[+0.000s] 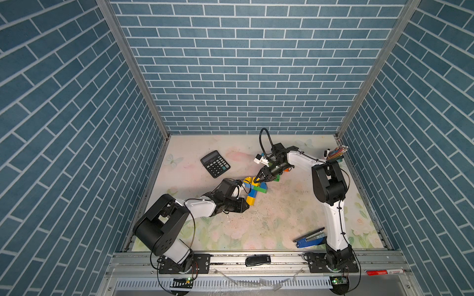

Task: Assemble a fork with lego
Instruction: Adjust the lego brick at the center of the board.

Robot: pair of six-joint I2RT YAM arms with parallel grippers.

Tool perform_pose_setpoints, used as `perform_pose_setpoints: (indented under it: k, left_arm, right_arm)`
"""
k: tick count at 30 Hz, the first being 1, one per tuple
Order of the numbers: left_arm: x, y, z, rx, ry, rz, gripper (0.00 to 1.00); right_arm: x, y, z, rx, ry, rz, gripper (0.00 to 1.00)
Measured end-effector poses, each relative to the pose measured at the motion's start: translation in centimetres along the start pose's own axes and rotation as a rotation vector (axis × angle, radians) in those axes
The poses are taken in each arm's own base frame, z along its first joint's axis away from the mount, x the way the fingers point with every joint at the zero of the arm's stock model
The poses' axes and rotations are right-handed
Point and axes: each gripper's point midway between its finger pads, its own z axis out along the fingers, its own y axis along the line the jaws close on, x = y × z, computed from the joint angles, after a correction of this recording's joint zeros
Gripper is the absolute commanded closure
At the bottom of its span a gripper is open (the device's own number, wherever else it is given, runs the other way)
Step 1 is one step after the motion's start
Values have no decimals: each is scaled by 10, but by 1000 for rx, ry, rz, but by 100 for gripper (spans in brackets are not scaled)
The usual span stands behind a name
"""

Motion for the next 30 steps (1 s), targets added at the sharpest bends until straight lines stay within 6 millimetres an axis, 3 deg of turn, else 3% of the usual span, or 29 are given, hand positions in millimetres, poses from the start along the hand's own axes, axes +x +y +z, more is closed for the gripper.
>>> perform_pose_setpoints:
  k: [3, 7, 14, 17, 20, 23, 25, 28, 30]
  left_arm:
    - [-1, -1, 0, 4, -6, 3, 75]
    - [0, 0, 0, 4, -8, 4, 75]
    - [4, 0, -3, 3, -5, 4, 69]
    - [2, -3, -13, 2, -34, 18, 67]
    - [-8, -10, -31, -14, -93, 50, 62]
    - [-23, -10, -53, -75, -186, 85, 42]
    - [-36, -3, -71, -134, -262, 93, 27]
    - [-58, 14, -92, -212, -353, 65, 26]
    - [-75, 32, -101, -279, -390, 33, 38]
  right_arm:
    - [-7, -10, -2, 50, -23, -2, 10]
    - [-18, -20, -7, 113, -52, -6, 2]
    - [-37, -40, -28, 317, -123, -52, 2]
    - [-38, -35, -54, 454, -210, -99, 1]
    - [-40, -14, -92, 581, -344, -162, 1]
    - [-37, 6, -130, 697, -521, -229, 1]
    - [-24, 8, -150, 779, -627, -233, 1]
    - [-2, -2, -171, 867, -730, -185, 1]
    - [12, -14, -184, 922, -770, -129, 1]
